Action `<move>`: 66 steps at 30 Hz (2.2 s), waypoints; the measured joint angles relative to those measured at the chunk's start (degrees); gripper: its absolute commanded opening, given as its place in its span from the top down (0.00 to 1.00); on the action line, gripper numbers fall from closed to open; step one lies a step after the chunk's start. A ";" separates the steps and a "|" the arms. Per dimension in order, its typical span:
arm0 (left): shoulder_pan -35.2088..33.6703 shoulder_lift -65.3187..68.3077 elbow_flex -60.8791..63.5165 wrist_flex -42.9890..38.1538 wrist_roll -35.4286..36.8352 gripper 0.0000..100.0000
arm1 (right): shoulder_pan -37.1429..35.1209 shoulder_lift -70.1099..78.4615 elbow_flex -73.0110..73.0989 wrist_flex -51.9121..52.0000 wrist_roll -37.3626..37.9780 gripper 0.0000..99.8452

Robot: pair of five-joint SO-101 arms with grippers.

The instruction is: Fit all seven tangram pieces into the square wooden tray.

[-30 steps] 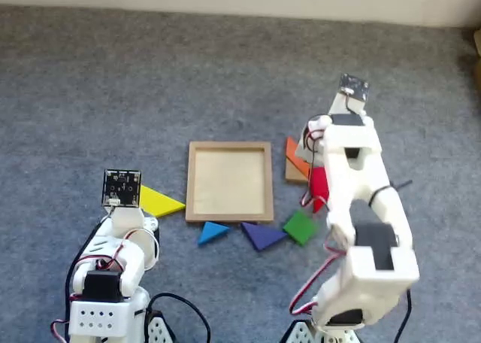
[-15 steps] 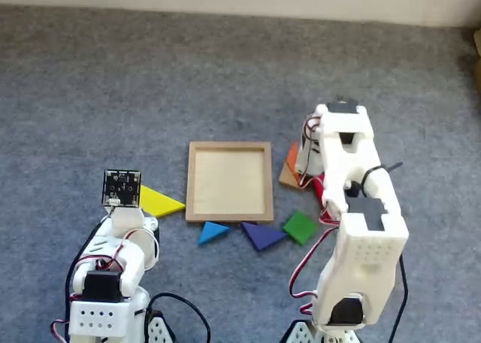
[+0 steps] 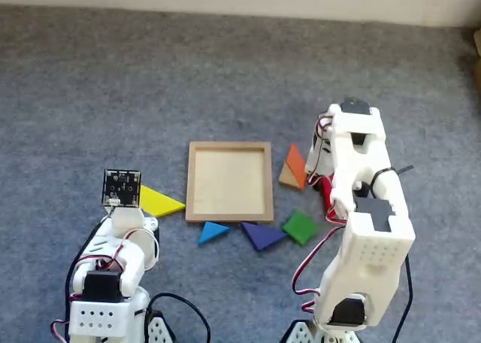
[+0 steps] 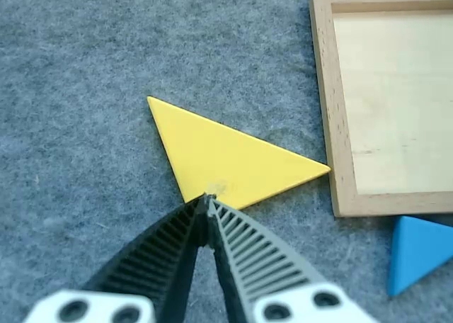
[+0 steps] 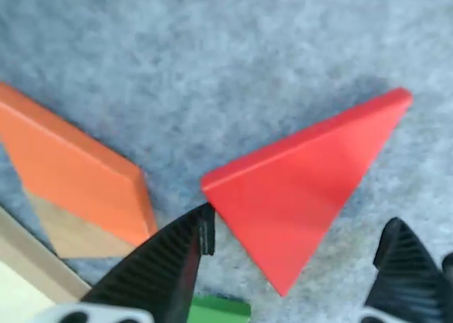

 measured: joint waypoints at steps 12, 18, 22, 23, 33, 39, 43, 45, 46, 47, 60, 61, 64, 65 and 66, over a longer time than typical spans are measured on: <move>0.00 0.00 0.00 0.00 0.00 0.99 | -1.41 4.04 -5.71 -0.97 -4.40 0.65; 0.00 0.00 0.00 0.00 0.00 0.99 | 0.35 7.47 -8.79 -0.35 -4.40 0.65; 0.00 0.00 0.00 0.00 0.00 0.99 | 0.88 7.65 -9.05 0.26 -4.40 0.66; 0.00 0.00 0.00 0.00 0.00 0.99 | 0.88 7.65 -9.05 0.26 -4.40 0.66; 0.00 0.00 0.00 0.00 0.00 0.99 | 1.49 7.65 -9.05 0.26 -4.40 0.66; 0.00 0.00 0.00 0.00 0.00 0.99 | 2.20 7.65 -9.05 0.26 -4.40 0.66; 0.00 0.00 0.00 0.00 0.00 0.99 | 3.52 7.65 -9.05 0.26 -5.80 0.66; 0.00 0.00 0.00 0.00 0.00 0.99 | 3.60 7.65 -9.05 0.26 -5.89 0.66; 0.00 0.00 0.00 0.00 0.00 0.99 | 3.60 7.65 -9.05 0.26 -5.89 0.66; 0.00 0.00 0.00 0.00 0.00 0.99 | 3.60 7.74 -9.41 0.35 -6.07 0.66; 0.00 0.00 0.00 0.00 0.00 0.99 | 4.04 7.74 -9.58 0.88 -6.07 0.80; 0.00 0.00 0.00 0.00 0.00 0.99 | 4.04 7.74 -9.76 1.41 -6.07 0.80; 0.00 0.00 0.00 0.00 0.00 0.99 | 4.22 7.74 -10.55 3.25 -6.07 0.80; 0.00 0.00 0.00 0.00 0.00 0.99 | 4.40 7.74 -10.55 3.69 -6.07 0.81; 0.00 0.00 0.00 0.00 0.00 0.99 | 4.57 7.74 -10.64 4.04 -5.54 0.83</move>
